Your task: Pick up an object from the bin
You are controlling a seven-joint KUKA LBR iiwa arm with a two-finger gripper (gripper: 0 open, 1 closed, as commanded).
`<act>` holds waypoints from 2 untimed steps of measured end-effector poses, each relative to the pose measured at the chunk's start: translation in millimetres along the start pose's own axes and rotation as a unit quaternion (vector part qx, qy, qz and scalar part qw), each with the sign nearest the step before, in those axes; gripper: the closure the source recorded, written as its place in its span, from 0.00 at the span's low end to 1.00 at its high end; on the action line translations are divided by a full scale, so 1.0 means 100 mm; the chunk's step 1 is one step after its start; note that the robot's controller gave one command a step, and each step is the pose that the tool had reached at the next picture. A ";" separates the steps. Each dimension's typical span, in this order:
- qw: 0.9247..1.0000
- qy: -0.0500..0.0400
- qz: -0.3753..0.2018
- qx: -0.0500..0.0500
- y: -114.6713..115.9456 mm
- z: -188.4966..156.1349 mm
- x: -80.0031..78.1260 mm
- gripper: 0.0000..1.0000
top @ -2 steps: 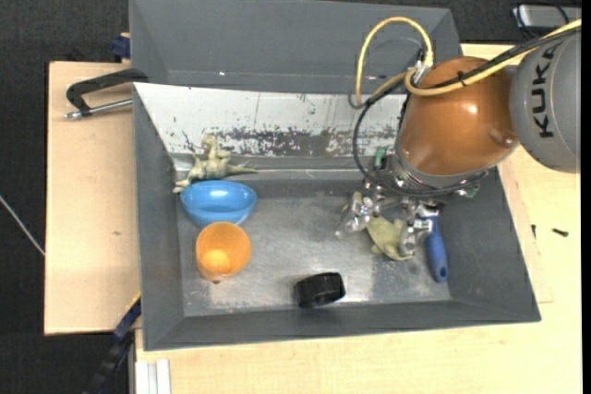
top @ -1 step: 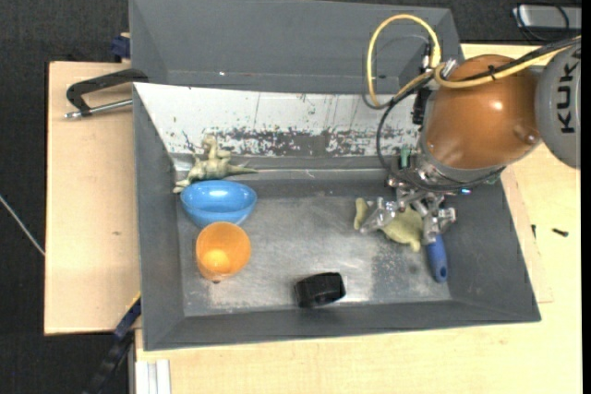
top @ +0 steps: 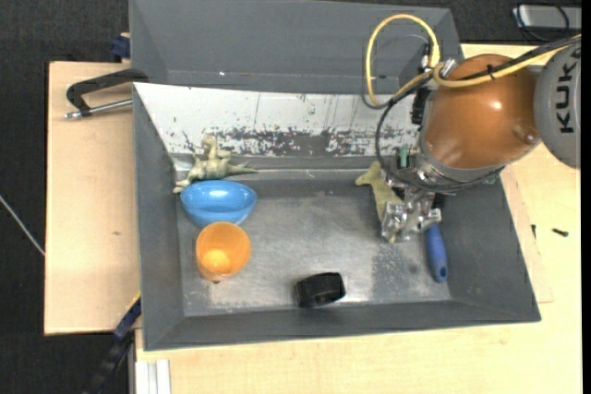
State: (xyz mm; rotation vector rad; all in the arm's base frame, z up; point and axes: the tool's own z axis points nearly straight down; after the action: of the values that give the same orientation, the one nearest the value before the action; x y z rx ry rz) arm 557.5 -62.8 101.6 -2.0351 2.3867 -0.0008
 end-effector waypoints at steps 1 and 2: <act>0.999 -0.001 0.043 0.002 -0.07 -0.40 -0.42 1.00; 0.992 0.000 0.128 0.001 -0.18 -0.27 -0.27 1.00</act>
Offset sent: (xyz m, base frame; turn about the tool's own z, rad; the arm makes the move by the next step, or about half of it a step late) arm 0.0113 0.0371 0.0369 0.0868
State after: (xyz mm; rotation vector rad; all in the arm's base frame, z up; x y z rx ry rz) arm 579.8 -39.1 128.8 -1.7118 2.6270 -0.0009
